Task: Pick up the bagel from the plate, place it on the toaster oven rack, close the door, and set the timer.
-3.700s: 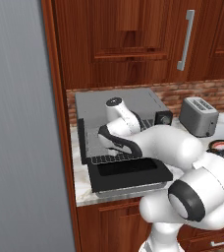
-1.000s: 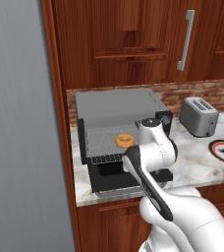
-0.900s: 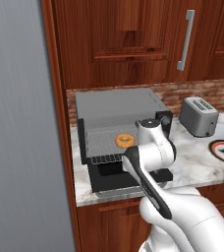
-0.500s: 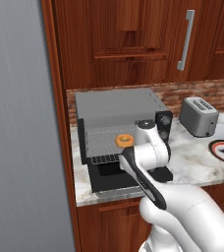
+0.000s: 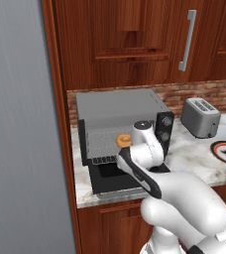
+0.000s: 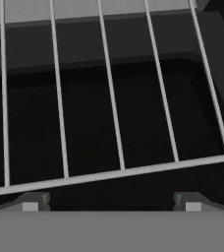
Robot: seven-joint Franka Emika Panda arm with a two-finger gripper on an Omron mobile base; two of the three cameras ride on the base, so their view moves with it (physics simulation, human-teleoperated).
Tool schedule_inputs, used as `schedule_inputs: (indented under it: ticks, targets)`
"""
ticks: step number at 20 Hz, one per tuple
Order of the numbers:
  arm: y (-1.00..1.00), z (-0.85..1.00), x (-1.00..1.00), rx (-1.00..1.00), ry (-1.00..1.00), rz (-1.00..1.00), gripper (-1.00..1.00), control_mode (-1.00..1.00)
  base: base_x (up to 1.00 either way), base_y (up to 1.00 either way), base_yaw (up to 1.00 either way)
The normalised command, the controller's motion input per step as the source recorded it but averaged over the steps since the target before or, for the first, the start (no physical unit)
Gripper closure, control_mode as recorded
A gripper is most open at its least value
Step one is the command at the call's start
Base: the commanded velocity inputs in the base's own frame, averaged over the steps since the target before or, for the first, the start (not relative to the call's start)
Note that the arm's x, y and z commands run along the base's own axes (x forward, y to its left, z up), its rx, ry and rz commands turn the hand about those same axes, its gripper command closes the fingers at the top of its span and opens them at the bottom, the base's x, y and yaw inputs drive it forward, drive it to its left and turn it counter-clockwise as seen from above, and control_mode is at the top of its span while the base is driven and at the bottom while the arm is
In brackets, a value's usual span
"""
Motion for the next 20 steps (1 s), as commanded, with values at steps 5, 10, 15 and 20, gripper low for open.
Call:
schedule_inputs:
  ticks: [5, 10, 15, 20]
  targets:
    - [0.07, 0.0, 0.55, 0.0, -0.02, 0.0, -1.0, -1.0, 0.0, 0.0, 0.0]
    - [0.06, 0.0, 0.68, 0.0, -0.04, 0.0, -1.0, -1.0, 0.0, 0.0, 0.0]
    - [0.05, 0.01, 0.73, 0.0, -0.07, 0.0, -1.0, -1.0, 0.0, 0.0, 0.0]
    - [0.0, 0.18, 0.73, 0.0, -0.13, 0.0, -1.0, -1.0, 0.0, 0.0, 0.0]
